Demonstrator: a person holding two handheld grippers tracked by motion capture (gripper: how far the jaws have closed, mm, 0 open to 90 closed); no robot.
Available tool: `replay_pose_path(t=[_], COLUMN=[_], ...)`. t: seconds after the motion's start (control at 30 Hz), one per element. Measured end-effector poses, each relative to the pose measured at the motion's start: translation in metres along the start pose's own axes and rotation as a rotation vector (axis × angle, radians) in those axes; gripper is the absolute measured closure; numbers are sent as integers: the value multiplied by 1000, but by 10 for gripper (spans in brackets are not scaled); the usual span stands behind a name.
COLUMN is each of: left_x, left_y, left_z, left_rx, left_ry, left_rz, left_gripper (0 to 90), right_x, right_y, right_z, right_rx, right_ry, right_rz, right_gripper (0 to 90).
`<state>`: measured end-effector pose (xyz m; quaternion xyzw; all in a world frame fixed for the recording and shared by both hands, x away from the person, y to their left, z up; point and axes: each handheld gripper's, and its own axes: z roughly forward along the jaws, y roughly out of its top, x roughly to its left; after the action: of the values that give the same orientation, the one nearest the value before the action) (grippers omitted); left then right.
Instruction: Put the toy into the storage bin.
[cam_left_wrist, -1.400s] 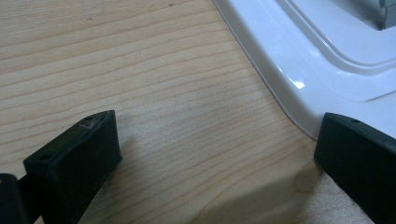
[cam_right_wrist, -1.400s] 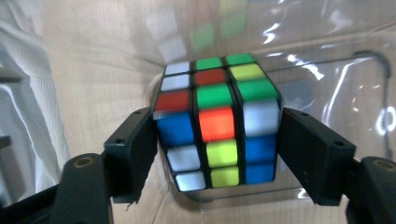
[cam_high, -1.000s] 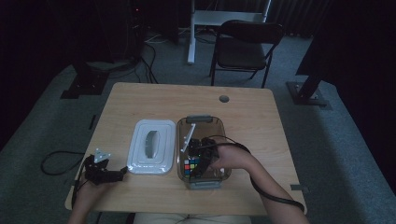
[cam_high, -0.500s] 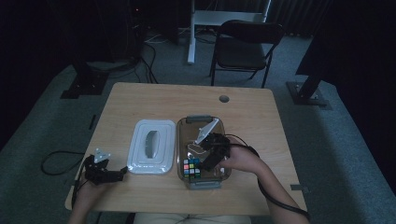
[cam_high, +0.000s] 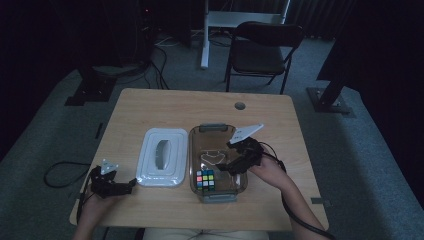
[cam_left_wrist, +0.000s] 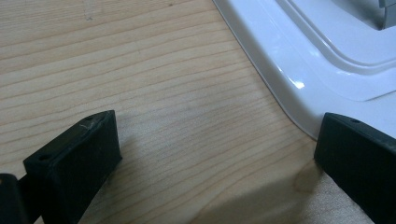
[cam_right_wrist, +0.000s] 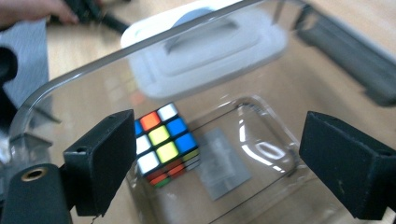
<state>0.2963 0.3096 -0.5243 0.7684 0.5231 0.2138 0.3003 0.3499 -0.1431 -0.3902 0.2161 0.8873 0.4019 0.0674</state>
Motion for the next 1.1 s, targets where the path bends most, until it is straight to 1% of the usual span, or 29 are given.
replay_pose_path(t=[0.03, 0.1, 0.2, 0.3, 0.33, 0.5, 0.67, 0.73, 0.8, 1.0, 1.1], left_x=[0, 0, 0, 0, 0, 0, 0, 0, 0, 0, 0], left_y=[0, 0, 0, 0, 0, 0, 0, 0, 0, 0, 0], left_z=[0, 0, 0, 0, 0, 0, 0, 0, 0, 0, 0], left_rx=[0, -1, -1, -1, 0, -2, 0, 1, 2, 2, 3], left_ry=[0, -1, -2, -1, 0, -1, -1, -1, -1, -2, -1], left_rz=[0, 0, -2, 1, 1, -1, 0, 1, 1, 1, 0], left_gripper=[8, 8, 7, 7, 7, 7, 7, 7, 7, 7, 8], right_x=[-2, -4, -9, -13, -14, -20, -24, -25, -26, -30, -32], right_y=[-1, -6, -12, -19, -22, -36, -53, -61, -68, -89, -99], right_z=[-2, -6, -14, -20, -23, -33, -40, -43, -46, -54, -55], right_rx=[-8, -40, -76, -102, -114, -126, -134, -148, -153, -174, -175], right_ry=[-5, -43, -79, -103, -126, -164, -198, -213, -217, -249, -267], right_rz=[7, 11, 25, 47, 52, 78, 124, 138, 153, 185, 198], right_gripper=[110, 111, 111, 111, 111, 110, 111, 111, 111, 111, 111])
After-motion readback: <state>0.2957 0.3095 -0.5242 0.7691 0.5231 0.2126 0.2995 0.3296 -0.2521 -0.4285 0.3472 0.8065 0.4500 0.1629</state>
